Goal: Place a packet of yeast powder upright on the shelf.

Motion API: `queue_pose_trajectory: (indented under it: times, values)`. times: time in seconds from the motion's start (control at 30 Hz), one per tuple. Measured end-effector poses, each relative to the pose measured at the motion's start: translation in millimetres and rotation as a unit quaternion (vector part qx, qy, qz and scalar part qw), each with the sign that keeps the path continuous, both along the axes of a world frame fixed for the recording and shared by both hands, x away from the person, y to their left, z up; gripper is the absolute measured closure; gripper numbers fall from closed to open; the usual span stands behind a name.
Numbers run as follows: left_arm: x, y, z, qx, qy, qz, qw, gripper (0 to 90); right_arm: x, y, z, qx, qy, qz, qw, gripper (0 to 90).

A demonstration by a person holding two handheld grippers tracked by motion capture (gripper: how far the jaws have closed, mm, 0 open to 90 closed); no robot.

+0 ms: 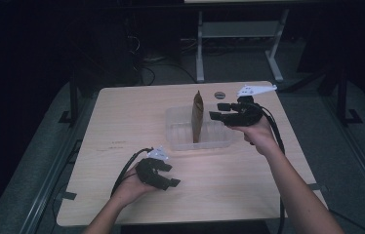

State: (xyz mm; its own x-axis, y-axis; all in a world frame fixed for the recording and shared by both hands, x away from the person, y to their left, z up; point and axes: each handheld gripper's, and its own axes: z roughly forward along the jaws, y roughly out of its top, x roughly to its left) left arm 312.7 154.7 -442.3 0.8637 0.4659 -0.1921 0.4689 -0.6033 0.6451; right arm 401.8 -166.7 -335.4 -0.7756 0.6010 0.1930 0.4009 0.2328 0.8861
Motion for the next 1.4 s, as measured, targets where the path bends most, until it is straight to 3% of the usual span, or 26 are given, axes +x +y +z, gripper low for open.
queue_pose_trajectory:
  times: [0.47, 0.53, 0.77, 1.1, 1.4]
  values:
    - [-1.3, 1.3, -0.6, -0.001, -0.004, -0.003, 1.0, 31.9, -26.1, -19.1, -15.8, -0.027, -0.003, -0.002, 0.9996, 40.4]
    - [-2.2, 1.4, -0.3, 0.003, -0.007, -0.004, 1.0, 31.9, -33.5, -22.2, -21.0, -0.04, -0.002, -0.001, 0.9992, 39.1]
    - [-8.8, 6.1, 2.7, 0.0, -0.013, 0.0, 0.9999, 31.9, -49.0, -29.6, -37.2, -0.055, 0.005, -0.001, 0.9985, 36.8]
    - [-16.3, 19.1, 6.4, -0.003, -0.021, 0.016, 0.9997, 31.2, -69.0, -38.5, -57.3, -0.089, 0.018, 0.004, 0.9959, 34.8]
    - [-24.0, 28.4, 6.5, 0.008, -0.028, 0.019, 0.9994, 27.4, -86.1, -55.6, -73.3, -0.117, 0.027, -0.002, 0.9928, 32.0]
